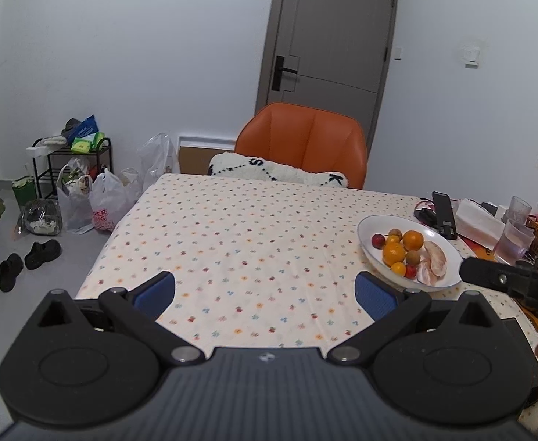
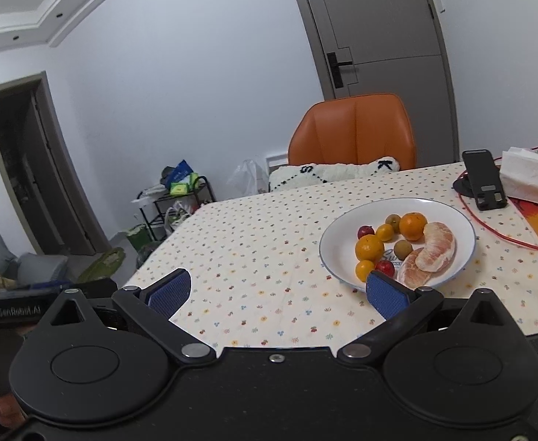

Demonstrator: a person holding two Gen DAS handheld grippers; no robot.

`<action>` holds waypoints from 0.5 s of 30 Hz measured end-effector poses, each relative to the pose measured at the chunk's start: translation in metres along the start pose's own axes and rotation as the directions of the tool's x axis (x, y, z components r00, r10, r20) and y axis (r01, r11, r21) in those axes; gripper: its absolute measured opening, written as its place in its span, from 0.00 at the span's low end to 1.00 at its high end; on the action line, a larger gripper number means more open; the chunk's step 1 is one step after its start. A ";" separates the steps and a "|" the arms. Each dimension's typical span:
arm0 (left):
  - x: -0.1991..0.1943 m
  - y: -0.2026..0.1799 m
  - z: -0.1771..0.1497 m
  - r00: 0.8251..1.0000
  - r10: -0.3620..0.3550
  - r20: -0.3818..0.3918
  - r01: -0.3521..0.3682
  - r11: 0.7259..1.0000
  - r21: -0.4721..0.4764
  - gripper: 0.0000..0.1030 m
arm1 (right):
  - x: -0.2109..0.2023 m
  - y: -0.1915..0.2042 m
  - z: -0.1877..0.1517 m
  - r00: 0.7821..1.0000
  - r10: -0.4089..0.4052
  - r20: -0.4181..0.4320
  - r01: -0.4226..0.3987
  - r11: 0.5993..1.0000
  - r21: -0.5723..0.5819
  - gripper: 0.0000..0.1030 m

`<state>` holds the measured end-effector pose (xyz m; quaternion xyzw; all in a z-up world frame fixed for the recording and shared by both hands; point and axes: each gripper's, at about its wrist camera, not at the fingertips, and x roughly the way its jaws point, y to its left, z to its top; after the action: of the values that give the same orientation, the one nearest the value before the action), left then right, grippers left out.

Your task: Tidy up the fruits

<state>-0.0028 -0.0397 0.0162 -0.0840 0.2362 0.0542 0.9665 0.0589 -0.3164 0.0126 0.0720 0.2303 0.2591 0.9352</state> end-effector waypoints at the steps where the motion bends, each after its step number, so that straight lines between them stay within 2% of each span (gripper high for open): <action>1: -0.001 0.001 0.000 1.000 0.001 0.002 -0.001 1.000 -0.001 1.00 | -0.001 0.002 -0.001 1.000 -0.009 0.000 0.009 1.000 -0.006 1.00; 15: -0.003 -0.001 -0.003 1.000 0.016 -0.005 -0.016 0.999 0.028 1.00 | -0.006 0.008 -0.002 0.998 -0.066 0.004 0.066 0.996 -0.054 1.00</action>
<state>-0.0066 -0.0416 0.0145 -0.0690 0.2400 0.0582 0.9666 0.0496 -0.3125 0.0159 0.0391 0.2245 0.2340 0.9451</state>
